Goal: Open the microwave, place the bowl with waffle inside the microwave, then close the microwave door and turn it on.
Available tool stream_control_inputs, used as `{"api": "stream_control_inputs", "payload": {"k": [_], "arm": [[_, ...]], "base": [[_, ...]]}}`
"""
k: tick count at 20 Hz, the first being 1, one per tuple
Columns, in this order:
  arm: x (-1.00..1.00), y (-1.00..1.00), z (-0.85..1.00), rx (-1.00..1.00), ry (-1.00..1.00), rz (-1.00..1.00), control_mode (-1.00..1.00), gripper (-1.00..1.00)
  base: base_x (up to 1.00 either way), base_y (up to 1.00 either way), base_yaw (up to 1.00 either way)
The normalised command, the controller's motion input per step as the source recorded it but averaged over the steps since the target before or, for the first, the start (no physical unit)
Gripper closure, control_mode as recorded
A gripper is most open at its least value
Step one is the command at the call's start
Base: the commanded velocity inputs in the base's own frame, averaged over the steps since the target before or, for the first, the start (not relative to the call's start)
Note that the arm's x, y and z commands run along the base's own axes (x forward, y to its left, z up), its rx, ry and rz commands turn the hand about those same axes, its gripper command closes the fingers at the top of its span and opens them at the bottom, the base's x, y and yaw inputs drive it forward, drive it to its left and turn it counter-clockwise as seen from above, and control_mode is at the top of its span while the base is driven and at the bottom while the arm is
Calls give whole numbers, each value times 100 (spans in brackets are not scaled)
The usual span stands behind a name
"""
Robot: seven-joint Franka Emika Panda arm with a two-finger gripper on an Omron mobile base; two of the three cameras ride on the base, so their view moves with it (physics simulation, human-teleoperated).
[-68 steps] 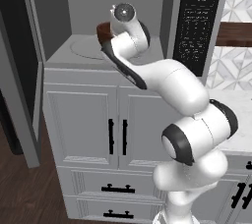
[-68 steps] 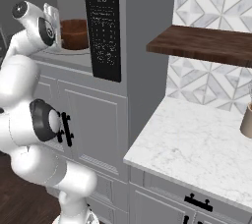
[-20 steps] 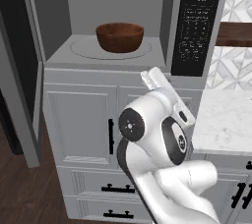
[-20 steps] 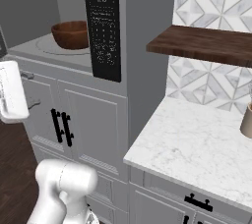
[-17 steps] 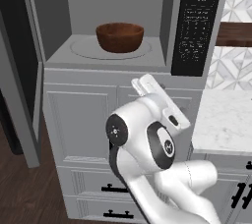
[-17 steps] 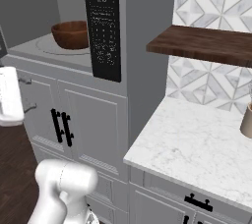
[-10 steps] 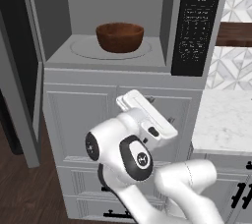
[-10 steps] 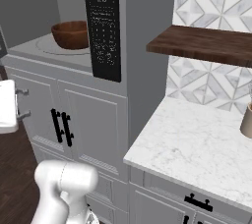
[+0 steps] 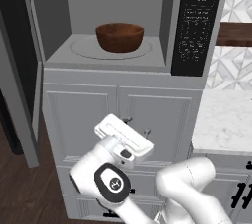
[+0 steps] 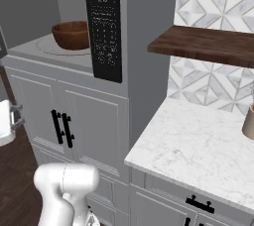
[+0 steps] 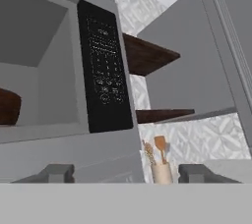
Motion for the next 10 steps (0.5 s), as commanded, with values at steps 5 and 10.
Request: {"api": "stream_control_inputs", "payload": {"k": [5,10], "arm": [[0,72,-8,-11,0,0,-100,100],[1,88,0,-7,0,-1,-100,100]], "base": [[0,0,0],[0,0,0]]}}
